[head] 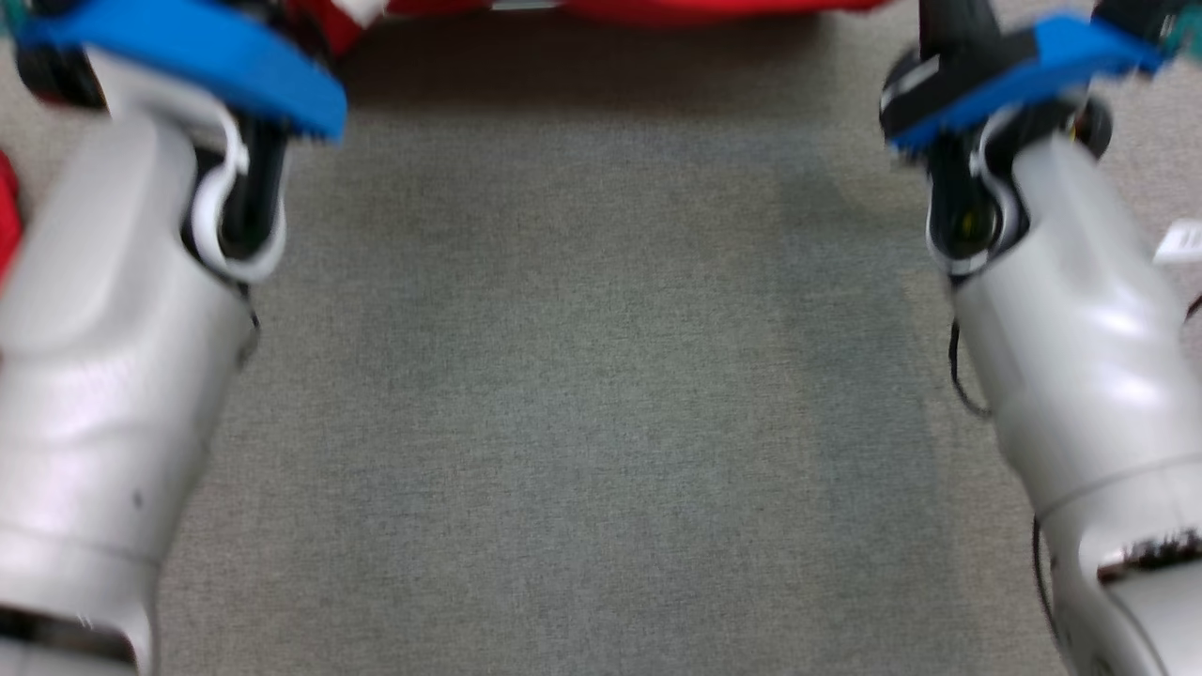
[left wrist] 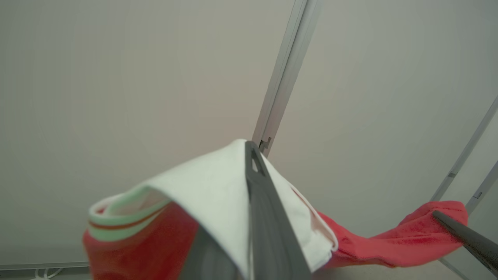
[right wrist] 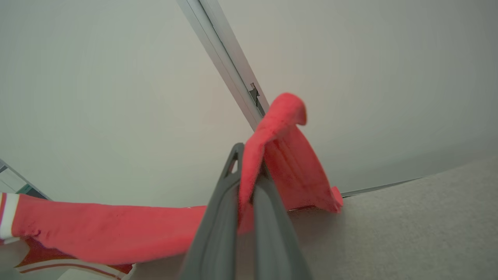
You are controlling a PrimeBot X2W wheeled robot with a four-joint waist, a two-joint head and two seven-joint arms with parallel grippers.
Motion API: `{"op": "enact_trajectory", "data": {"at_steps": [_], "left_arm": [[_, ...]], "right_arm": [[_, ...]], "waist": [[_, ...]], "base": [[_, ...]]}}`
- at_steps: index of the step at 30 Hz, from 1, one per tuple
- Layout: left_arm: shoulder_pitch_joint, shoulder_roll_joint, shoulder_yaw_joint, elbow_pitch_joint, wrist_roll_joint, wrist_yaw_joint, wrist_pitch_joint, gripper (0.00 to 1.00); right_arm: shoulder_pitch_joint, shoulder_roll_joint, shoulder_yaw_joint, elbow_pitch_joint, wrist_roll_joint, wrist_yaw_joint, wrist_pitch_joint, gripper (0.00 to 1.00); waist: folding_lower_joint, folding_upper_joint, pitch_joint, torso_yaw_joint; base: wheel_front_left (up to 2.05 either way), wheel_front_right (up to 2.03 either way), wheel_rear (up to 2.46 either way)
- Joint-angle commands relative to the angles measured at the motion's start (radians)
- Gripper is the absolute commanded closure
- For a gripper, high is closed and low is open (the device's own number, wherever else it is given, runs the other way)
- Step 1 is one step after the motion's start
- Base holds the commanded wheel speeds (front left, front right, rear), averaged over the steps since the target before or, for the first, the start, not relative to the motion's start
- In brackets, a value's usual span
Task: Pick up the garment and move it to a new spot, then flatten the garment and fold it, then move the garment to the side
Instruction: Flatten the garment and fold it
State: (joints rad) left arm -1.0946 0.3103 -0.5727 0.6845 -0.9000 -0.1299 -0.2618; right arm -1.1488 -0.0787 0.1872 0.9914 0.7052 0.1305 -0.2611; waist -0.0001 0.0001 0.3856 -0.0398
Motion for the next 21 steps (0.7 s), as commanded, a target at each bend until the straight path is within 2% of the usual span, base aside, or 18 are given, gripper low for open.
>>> {"op": "enact_trajectory", "data": {"at_steps": [1, 3, 11, 16, 21], "left_arm": [[0.064, -0.009, 0.024, -0.020, 0.000, -0.001, -0.004, 1.00], [0.175, -0.007, 0.094, -0.072, 0.031, 0.002, -0.004, 1.00], [0.603, -0.085, 0.264, -0.248, 0.158, 0.010, -0.004, 1.00], [0.846, -0.144, 0.297, -0.331, 0.209, 0.010, -0.004, 1.00], [1.020, -0.172, 0.296, -0.378, 0.238, 0.009, -0.004, 1.00]], "right_arm": [[0.049, -0.012, 0.009, -0.018, 0.011, 0.000, -0.005, 1.00], [0.141, -0.012, 0.024, -0.051, 0.043, 0.000, -0.005, 1.00], [0.437, -0.055, 0.122, -0.178, 0.139, 0.000, -0.005, 1.00], [0.614, -0.082, 0.144, -0.240, 0.189, 0.000, -0.005, 1.00], [0.779, -0.116, 0.112, -0.297, 0.209, 0.000, -0.005, 1.00]], "waist": [[0.0001, -0.0001, -0.018, -0.010], [0.0001, -0.0001, -0.040, -0.016], [0.0001, -0.0001, -0.129, -0.033], [0.0001, -0.0001, -0.207, -0.042], [0.0001, -0.0001, -0.273, -0.031]], "base": [[0.00, 0.00, 0.00], [0.00, 0.00, 0.00], [0.00, 0.00, 0.00], [0.00, 0.00, 0.00], [0.00, 0.00, 0.00]]}}
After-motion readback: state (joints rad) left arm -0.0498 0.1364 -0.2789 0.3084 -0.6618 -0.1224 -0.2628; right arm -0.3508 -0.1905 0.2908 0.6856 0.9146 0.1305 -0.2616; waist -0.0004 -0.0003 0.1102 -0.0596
